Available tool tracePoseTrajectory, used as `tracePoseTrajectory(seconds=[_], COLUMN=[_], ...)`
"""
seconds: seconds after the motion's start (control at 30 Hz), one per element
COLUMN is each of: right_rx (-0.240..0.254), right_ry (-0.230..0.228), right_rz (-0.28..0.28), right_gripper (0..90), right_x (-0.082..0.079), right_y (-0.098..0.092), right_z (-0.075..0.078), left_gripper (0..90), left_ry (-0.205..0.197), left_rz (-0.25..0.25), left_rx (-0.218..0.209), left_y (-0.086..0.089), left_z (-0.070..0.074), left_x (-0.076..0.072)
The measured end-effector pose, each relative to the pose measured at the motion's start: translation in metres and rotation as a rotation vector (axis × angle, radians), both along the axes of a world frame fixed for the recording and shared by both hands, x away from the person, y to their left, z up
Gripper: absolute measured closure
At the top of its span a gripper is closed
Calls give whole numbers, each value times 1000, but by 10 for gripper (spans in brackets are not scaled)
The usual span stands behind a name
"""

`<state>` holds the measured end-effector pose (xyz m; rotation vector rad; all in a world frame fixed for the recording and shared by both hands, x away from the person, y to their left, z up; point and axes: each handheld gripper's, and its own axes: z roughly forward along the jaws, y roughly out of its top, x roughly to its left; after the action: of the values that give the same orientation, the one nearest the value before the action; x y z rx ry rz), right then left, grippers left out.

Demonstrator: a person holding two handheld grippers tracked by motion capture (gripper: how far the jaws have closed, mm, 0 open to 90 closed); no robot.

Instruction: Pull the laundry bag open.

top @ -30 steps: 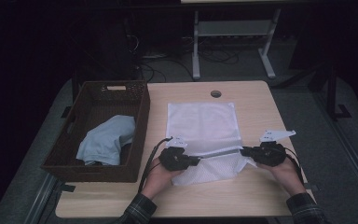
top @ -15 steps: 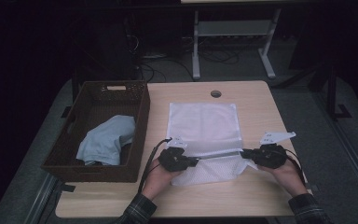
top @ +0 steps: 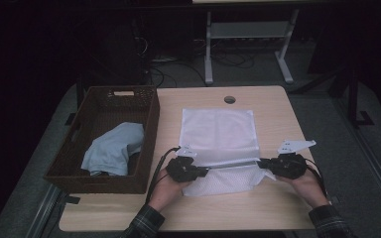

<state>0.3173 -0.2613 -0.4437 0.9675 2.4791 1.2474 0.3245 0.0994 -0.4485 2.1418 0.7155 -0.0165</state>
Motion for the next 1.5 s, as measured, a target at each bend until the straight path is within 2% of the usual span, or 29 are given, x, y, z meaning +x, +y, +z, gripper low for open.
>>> tracePoseTrajectory(seconds=[0.07,0.13,0.2,0.27,0.43,0.5,0.7,0.87,1.07,1.17,1.5], right_rx=[10,14,2,-2,-17,-12,-23,-27,-42,-54,-43], right_ry=[0,3,7,9,8,9,3,-5,6,-4,3], right_rz=[0,6,11,11,11,2,-4,-32,-44,-50,-99], right_gripper=[852,851,851,851,851,851,851,851,850,850,850], right_x=[1,2,4,5,9,11,15,16,18,18,22], right_y=[-2,-3,-3,-4,-6,-9,-7,-12,-15,-16,-33], right_z=[0,-1,-3,-4,-5,-6,-8,-6,-7,-7,-9], left_gripper=[872,871,871,871,870,870,870,871,871,871,871], left_ry=[-2,-7,-6,0,-14,-1,-6,-4,0,3,3], left_rz=[7,2,6,15,18,19,39,56,64,73,108], left_rx=[-12,-6,3,-6,6,-8,12,15,18,21,24], left_y=[1,2,5,9,14,16,14,19,20,21,29], left_z=[1,2,1,1,0,-2,-4,-4,-4,-5,-4], left_x=[0,0,0,0,1,2,5,6,7,7,8])
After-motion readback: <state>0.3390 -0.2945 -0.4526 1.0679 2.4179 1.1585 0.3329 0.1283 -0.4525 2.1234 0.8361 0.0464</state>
